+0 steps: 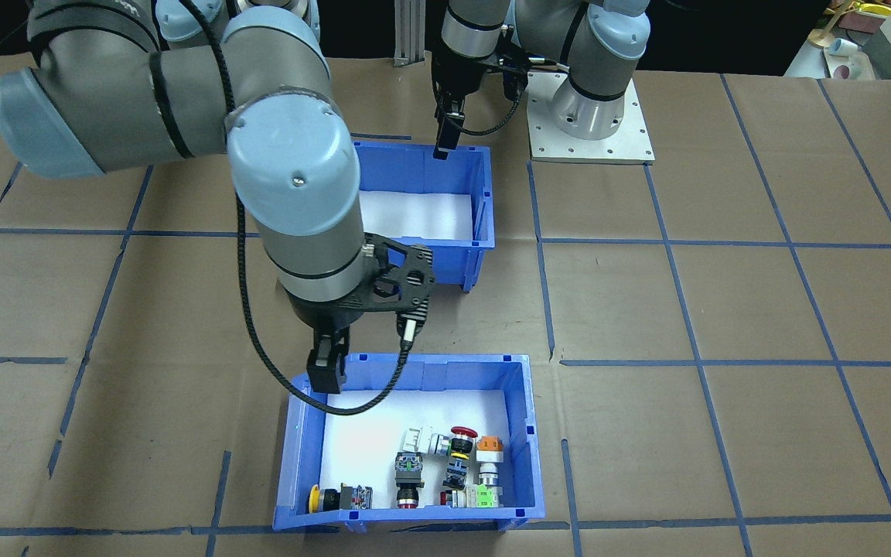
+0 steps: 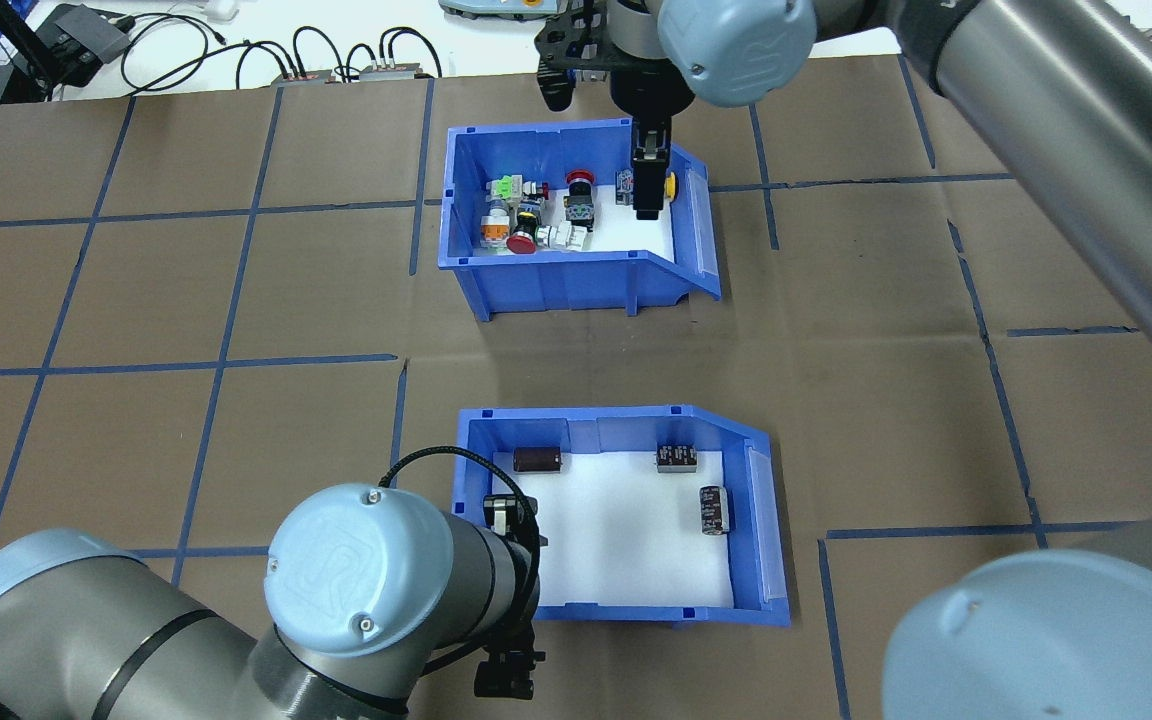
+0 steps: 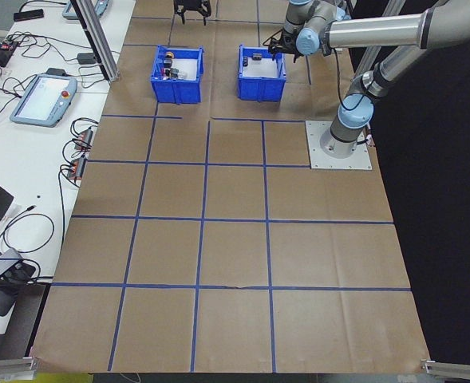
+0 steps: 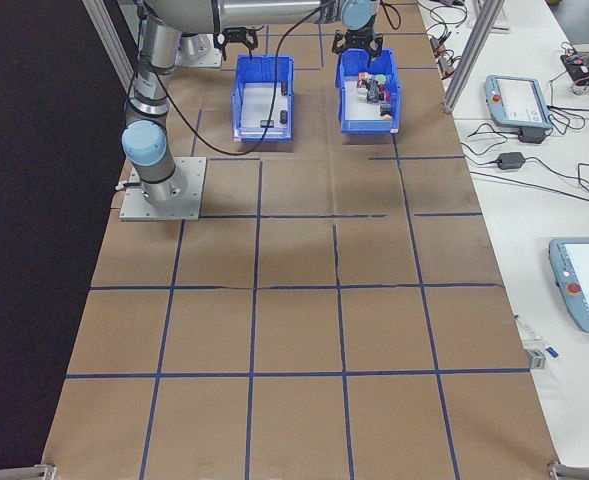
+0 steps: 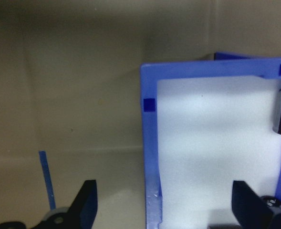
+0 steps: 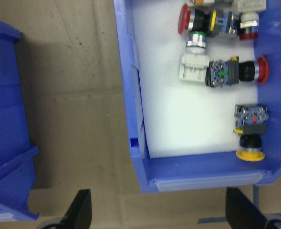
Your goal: Place battery box in front
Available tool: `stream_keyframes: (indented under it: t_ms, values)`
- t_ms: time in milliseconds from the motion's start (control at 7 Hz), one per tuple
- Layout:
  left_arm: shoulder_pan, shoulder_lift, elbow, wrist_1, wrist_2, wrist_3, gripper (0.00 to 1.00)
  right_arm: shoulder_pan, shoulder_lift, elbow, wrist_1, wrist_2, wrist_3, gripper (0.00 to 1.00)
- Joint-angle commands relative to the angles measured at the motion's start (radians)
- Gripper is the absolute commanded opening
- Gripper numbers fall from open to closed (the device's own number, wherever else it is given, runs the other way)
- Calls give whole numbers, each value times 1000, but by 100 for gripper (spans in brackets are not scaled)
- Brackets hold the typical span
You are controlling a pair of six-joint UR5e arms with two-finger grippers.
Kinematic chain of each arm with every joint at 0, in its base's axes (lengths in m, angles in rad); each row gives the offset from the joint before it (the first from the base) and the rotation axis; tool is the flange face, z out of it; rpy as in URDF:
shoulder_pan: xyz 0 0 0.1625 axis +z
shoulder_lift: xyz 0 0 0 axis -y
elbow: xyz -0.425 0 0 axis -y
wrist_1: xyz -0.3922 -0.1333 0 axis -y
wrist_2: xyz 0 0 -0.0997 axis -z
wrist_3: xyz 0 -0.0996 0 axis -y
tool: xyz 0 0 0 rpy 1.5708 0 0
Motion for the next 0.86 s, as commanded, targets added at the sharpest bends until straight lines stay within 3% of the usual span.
stream_keyframes:
  t_ms: [0,429,714]
  values:
    - [-38,-67,-14,70,0,-48,98,100,96,-89,-21,0,-6,100]
    - [-58,-139,-14,70,-4,-54,98,116,154,-60,-35,-17,-4,100]
    - [-84,-224,-14,149,8,-57,95,116,155,27,-133,-17,3,100]
